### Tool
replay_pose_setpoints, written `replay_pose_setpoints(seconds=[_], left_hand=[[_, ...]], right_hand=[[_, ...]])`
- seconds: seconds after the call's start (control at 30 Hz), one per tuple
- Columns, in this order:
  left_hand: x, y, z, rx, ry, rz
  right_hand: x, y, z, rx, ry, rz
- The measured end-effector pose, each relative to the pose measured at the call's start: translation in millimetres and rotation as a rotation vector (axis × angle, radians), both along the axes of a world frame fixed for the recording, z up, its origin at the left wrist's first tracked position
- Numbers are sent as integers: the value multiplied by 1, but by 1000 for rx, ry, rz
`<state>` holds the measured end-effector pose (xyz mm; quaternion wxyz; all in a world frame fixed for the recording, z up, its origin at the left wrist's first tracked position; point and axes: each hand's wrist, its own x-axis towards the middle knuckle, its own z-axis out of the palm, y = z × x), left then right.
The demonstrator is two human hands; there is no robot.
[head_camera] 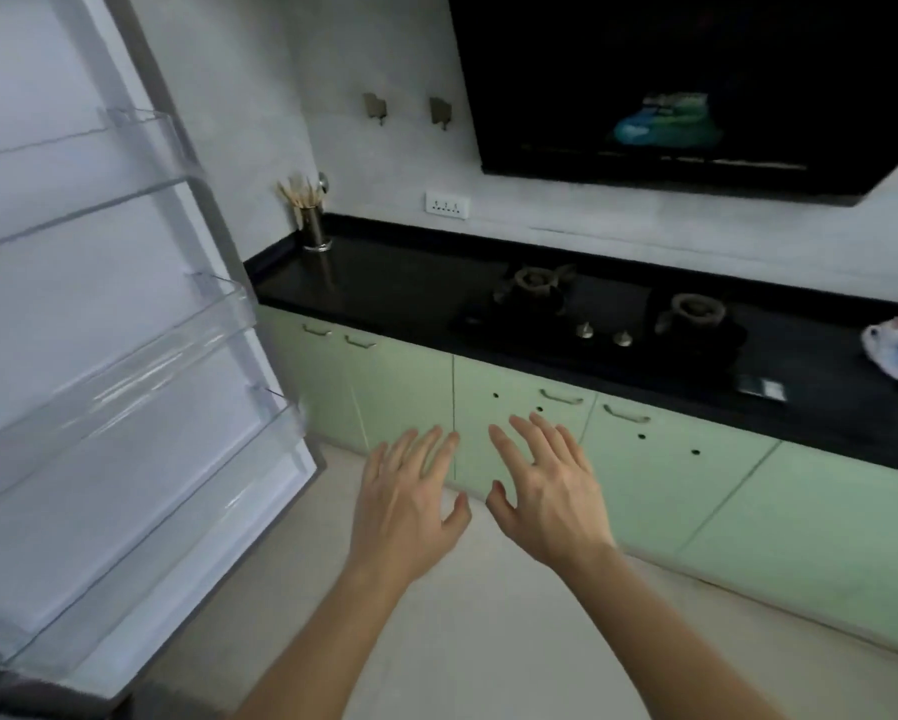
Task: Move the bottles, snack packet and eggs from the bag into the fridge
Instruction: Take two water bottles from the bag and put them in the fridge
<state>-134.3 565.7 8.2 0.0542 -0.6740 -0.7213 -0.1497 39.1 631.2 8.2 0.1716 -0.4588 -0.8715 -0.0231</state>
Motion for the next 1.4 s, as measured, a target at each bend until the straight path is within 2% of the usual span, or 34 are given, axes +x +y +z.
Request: replay_pose_setpoints(seconds=[0.4,0.9,1.4], left_hand=[[117,21,-30,-61,-46,-388],[149,9,-46,-110,-87,-829],[223,-4,-47,-87,-18,-1034]], right_hand=[[129,-58,-32,-4,-9,-440],[146,-168,-42,-98,-18,-1007],[192,-215,-41,-90,16,-1213]])
